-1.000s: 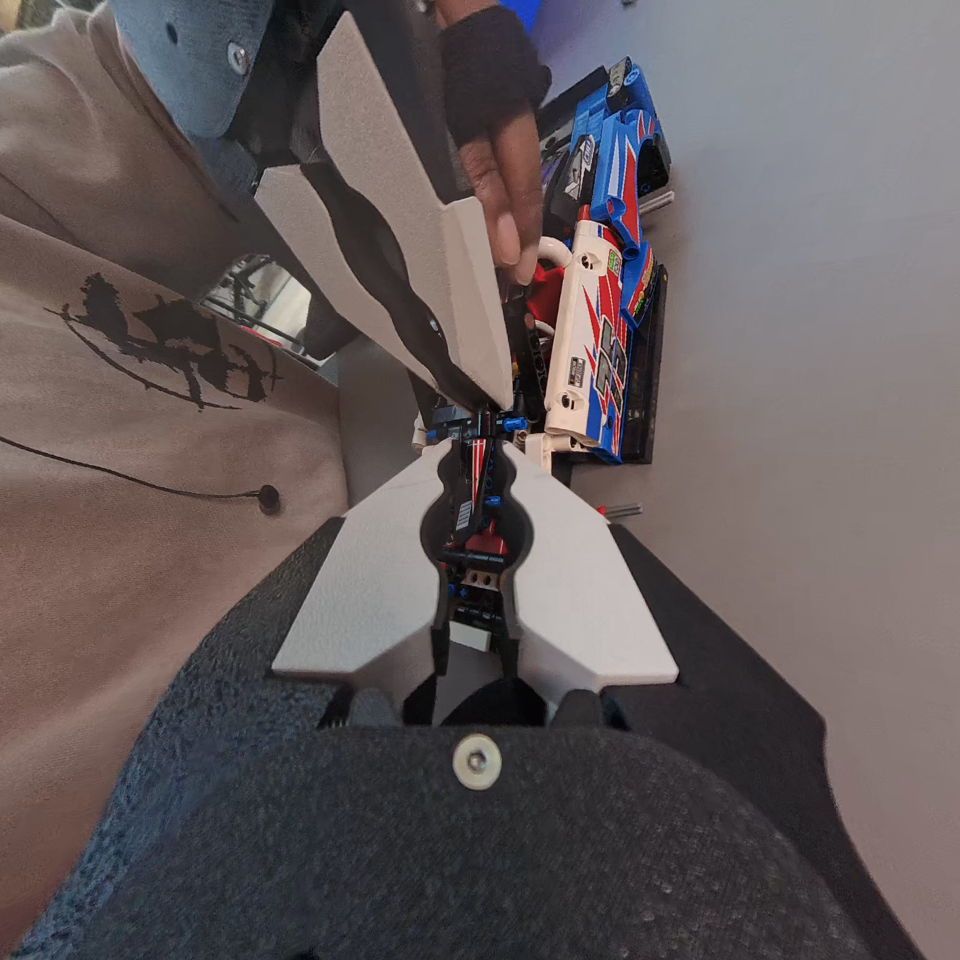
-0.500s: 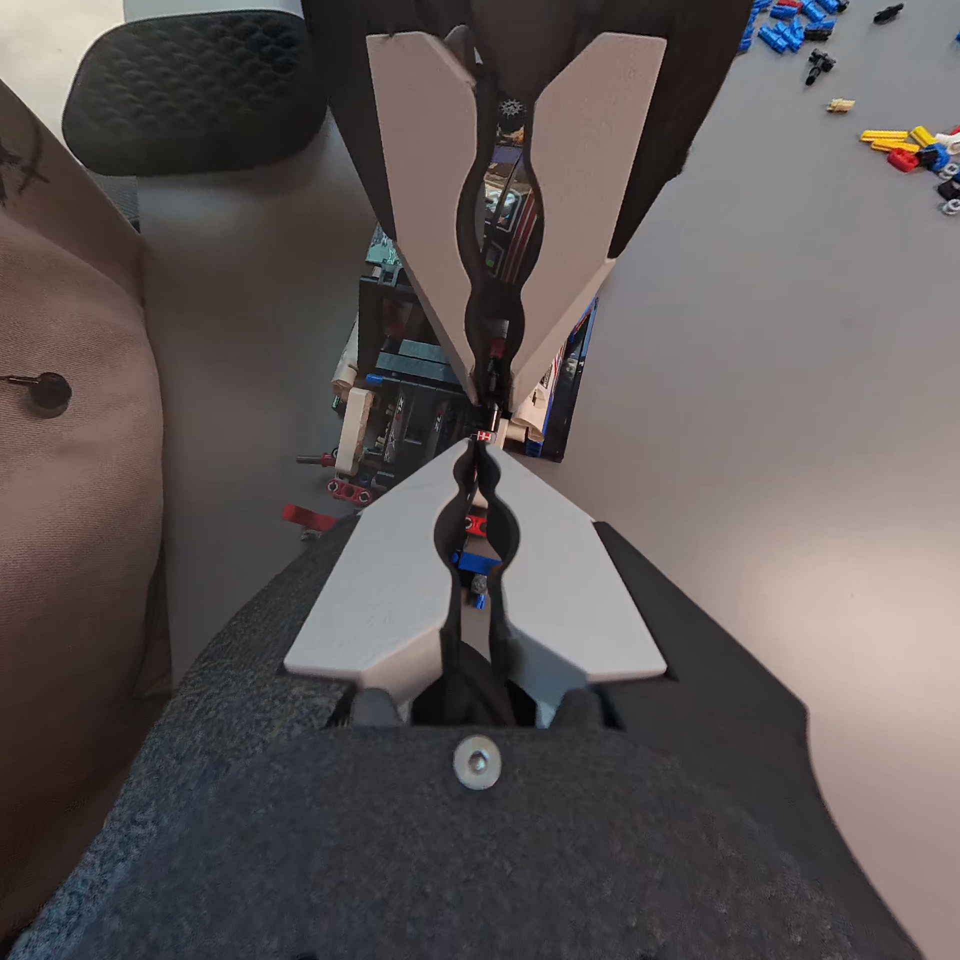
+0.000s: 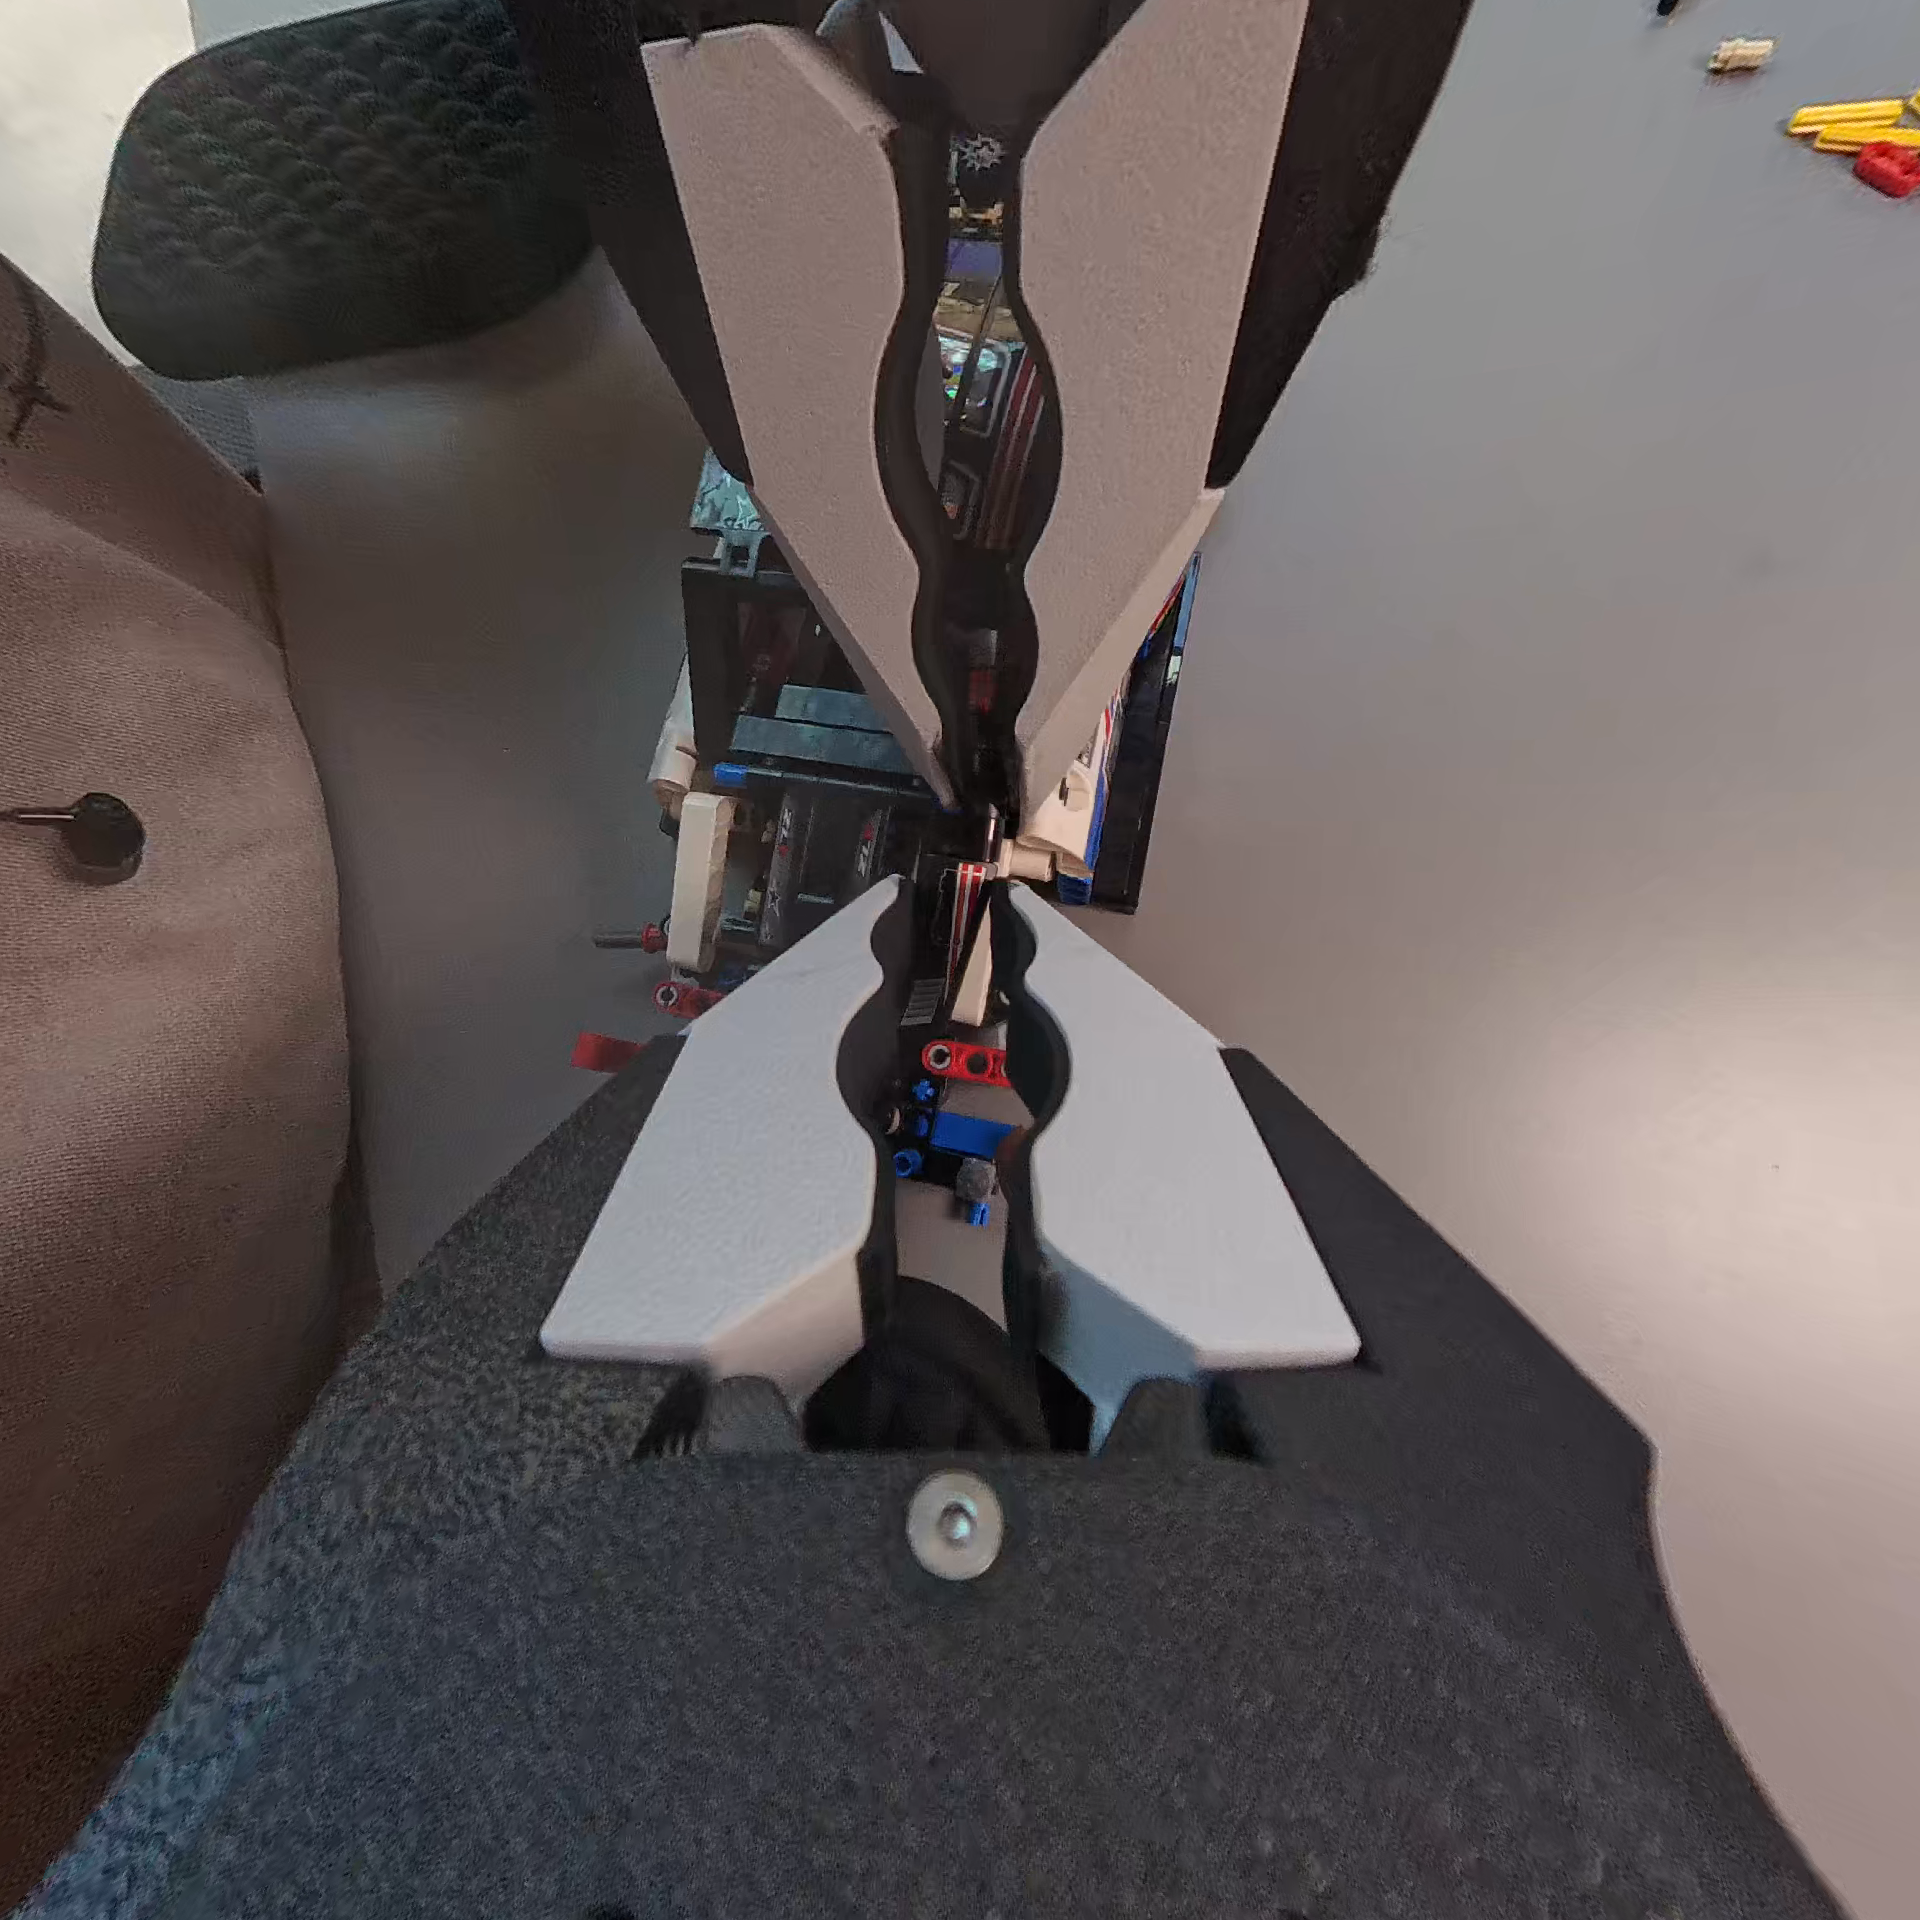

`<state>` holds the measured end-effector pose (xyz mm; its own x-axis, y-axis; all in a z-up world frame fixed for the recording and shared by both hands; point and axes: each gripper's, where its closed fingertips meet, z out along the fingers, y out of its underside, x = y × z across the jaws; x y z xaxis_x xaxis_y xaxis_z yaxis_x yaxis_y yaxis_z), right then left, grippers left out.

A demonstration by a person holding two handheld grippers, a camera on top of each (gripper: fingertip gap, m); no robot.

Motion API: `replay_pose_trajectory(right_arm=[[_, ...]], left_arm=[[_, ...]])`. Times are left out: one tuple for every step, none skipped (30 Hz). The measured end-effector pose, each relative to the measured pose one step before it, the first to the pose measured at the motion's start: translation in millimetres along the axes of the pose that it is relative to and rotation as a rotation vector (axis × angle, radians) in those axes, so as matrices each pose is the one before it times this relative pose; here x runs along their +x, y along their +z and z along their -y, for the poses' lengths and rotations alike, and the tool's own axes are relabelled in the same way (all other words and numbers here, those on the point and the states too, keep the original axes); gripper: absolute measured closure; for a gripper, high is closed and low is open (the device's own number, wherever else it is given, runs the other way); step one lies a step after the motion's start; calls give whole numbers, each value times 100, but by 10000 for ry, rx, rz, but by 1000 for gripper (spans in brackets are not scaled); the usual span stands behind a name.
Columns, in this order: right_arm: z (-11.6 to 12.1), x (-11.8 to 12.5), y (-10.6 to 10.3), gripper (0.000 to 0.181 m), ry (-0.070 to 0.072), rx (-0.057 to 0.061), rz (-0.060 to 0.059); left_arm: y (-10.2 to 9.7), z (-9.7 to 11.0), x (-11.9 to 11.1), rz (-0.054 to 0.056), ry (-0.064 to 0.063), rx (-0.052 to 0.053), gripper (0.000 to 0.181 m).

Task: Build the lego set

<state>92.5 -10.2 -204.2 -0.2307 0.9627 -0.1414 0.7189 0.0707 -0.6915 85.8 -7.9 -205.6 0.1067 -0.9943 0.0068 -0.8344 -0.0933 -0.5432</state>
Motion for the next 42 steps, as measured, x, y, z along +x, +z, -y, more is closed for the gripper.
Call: replay_pose_trajectory(right_arm=[[-92, 163, 38, 170, 128, -34, -52], [-117, -31, 70, 170, 116, -47, 62], [-61, -108, 71, 170, 86, -14, 92], [-30, 58, 42, 169, 64, -11, -13], [-59, 49, 27, 169, 38, -48, -5], [13, -12, 8, 169, 49, -26, 42], [-19, -5, 9, 169, 51, -66, 50], [-11, -81, 9, 169, 11, -77, 82], [-19, -5, 1, 169, -41, -88, 32], [-5, -16, -3, 169, -66, -88, 23], [15, 31, -4, 169, -77, -69, -22], [14, 3, 14, 169, -63, -51, -16], [5, -8, 21, 169, -42, -31, -14], [8, -29, 15, 169, -20, -23, 2], [11, -22, 27, 169, -17, -16, -3], [17, 19, 13, 170, -23, -23, -46], [25, 2, 17, 170, -18, -34, -55], [-8, 2, 8, 170, -24, -48, -52], [-13, -10, -6, 169, -1, -39, -38], [-7, -24, -12, 169, 6, -27, -13], [-36, -25, -4, 169, -40, -24, -12], [-70, -26, -41, 169, -24, -46, -1], [-59, -36, -55, 169, -23, -25, 6], [-21, -35, -6, 169, -3, 6, 23], [-4, -35, 13, 169, 25, 13, 26], [23, -17, 14, 170, -4, 16, 7], [20, -30, 23, 169, -42, 6, 10], [-4, -14, 7, 169, -50, -1, 0], [1, -14, 5, 169, -10, -6, 10], [-12, -9, -2, 169, 18, -2, 19], [-2, 2, 3, 169, 19, 5, 11], [-1, -3, 8, 169, 5, 9, -1], [0, -19, 5, 169, -12, 9, -11], [-1, -16, 5, 169, -23, 8, -8], [10, -30, -3, 169, -10, 11, 2], [11, -14, 16, 169, 6, 12, 8], [8, -20, 15, 169, -11, 20, 4], [17, -13, 14, 169, -30, 21, -7], [0, -4, 11, 169, -23, 19, -11], [10, 4, 1, 169, -2, 18, -6], [-1, -7, -1, 169, 11, 26, 0], [9, -8, 2, 169, 12, 35, 7]], left_arm=[[-47, 64, -180, 116, -133, 76, 175], [-78, 68, -121, 120, -127, 65, 168], [-161, 59, 69, 56, -98, 33, 157], [-206, 75, 305, -22, -62, 15, 152], [-209, 64, 379, 7, 6, 12, 146], [-166, -37, 402, 37, 82, -54, 140], [-85, -127, 404, 55, 127, -114, 135], [-3, -120, 357, 68, 123, -127, 129], [79, -93, 419, 2, 66, -125, 123], [161, -116, 469, -73, 17, -158, 117], [173, -142, 346, -30, 12, -196, 111], [159, -136, 104, 80, 56, -173, 106], [113, -104, -17, 92, 89, -120, 103], [94, -8, -291, 194, 64, -32, 103], [107, 29, -234, 112, 36, 31, 105], [129, 22, -17, -43, 25, 39, 108], [125, 17, -50, -13, 42, 24, 109], [96, 27, 40, -80, 47, 15, 110], [36, 81, 35, -87, 12, 39, 110], [13, 25, 48, -76, 86, 12, 111], [2, 30, 61, -63, 97, 7, 112], [8, 28, 80, -34, 115, -8, 114], [2, 18, 62, -11, 109, -29, 115], [9, 34, 73, -11, 122, -18, 115], [9, 12, 98, -40, 116, -26, 117], [16, -31, 77, -65, 67, -50, 118], [41, -44, 20, -77, 4, -59, 117], [43, -41, 8, -85, 8, -44, 117], [24, -7, 5, -73, 28, -36, 117], [-3, -4, 2, -38, 102, -35, 117], [-1, -20, 4, -24, 86, -57, 117], [-1, -20, 7, -21, 75, -50, 117], [-11, -19, 11, -29, 55, -33, 117], [-14, -28, 11, -36, 41, -26, 118], [-21, -39, 26, -28, 61, -29, 118], [-5, -29, 17, -20, 43, -38, 118], [-19, -34, 19, -17, 34, -45, 118], [-11, -19, 16, -17, 23, -33, 118], [-2, -3, 1, -10, 19, -8, 118], [-8, 4, 5, -9, -4, 7, 118], [-8, 1, -1, -10, -20, 12, 118], [-1, -5, 8, -12, -16, 10, 118]])
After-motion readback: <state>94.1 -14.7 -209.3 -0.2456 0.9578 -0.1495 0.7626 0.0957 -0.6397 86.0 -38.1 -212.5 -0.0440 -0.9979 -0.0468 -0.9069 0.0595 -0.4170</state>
